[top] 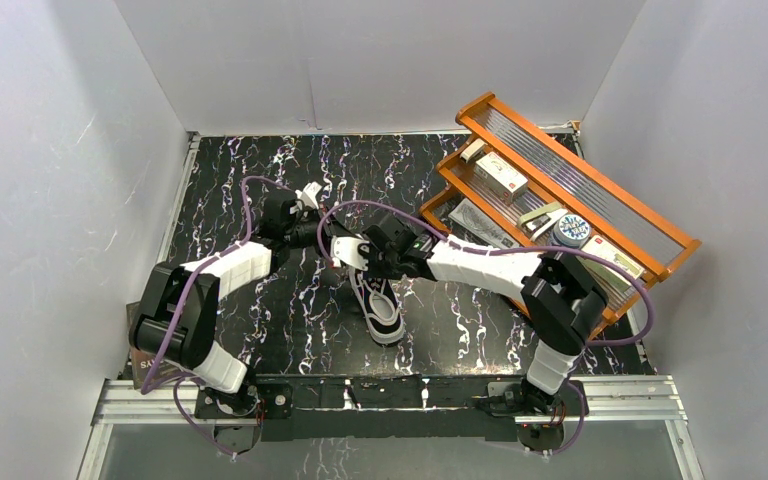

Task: Tie the shoes

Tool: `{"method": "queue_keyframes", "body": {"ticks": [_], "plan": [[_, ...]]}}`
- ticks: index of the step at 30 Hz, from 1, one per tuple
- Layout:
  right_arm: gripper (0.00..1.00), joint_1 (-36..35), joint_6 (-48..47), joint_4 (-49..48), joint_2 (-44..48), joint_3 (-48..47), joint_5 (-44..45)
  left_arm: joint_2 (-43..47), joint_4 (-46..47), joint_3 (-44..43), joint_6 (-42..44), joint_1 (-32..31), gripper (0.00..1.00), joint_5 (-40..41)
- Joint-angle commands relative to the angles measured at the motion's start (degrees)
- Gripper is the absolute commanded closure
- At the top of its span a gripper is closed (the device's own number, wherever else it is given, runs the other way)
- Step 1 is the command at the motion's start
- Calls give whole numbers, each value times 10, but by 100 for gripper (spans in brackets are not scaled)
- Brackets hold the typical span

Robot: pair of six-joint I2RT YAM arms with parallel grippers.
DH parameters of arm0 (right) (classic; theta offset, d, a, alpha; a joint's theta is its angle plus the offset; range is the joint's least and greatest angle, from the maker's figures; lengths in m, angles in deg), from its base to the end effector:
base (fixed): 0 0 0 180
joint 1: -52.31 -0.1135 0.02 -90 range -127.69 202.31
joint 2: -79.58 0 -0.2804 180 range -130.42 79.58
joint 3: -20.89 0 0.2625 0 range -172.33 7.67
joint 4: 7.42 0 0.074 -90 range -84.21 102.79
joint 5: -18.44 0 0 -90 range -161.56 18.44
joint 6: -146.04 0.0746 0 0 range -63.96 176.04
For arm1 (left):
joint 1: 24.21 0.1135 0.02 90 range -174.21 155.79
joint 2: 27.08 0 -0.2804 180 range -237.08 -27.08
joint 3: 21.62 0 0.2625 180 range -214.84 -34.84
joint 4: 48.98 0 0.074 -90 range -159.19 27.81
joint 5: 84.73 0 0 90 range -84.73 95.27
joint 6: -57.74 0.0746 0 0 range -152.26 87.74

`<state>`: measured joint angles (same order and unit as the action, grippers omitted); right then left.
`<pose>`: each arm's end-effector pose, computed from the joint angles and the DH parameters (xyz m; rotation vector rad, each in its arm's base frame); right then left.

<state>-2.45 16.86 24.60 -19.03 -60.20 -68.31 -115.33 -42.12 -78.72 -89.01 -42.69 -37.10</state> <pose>0.2392 0.3313 0.1987 -1.7620 1.6796 0.0532 0.3196 -0.1598 0.2049 -0.1983 2.2298 -1.5227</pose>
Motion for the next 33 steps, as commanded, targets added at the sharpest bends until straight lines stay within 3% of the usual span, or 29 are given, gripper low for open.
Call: {"method": "queue_keyframes", "body": {"ticks": [1,9,15,18,21,24,26,29,33], "plan": [[71,-3,65,11,36,-29,-67,2,-41,-28,20,3,100,-9],[41,-3,181,108,70,-84,-170,-2,-41,-21,28,3,100,-14],[30,3,265,162,104,-122,-267,-2,-46,-22,35,3,100,-21],[28,48,344,155,123,-128,-281,1,-55,-23,43,3,100,-23],[30,132,440,132,134,-114,-289,13,-70,-21,59,3,100,-21],[36,204,465,126,114,-95,-285,30,-71,-10,69,3,100,-19],[49,238,484,173,48,-141,-287,37,-69,-1,71,3,100,-18],[59,244,522,263,-34,-231,-284,40,-60,7,69,3,100,-24],[59,236,621,283,-93,-234,-297,36,-32,19,54,3,100,-28]]}}
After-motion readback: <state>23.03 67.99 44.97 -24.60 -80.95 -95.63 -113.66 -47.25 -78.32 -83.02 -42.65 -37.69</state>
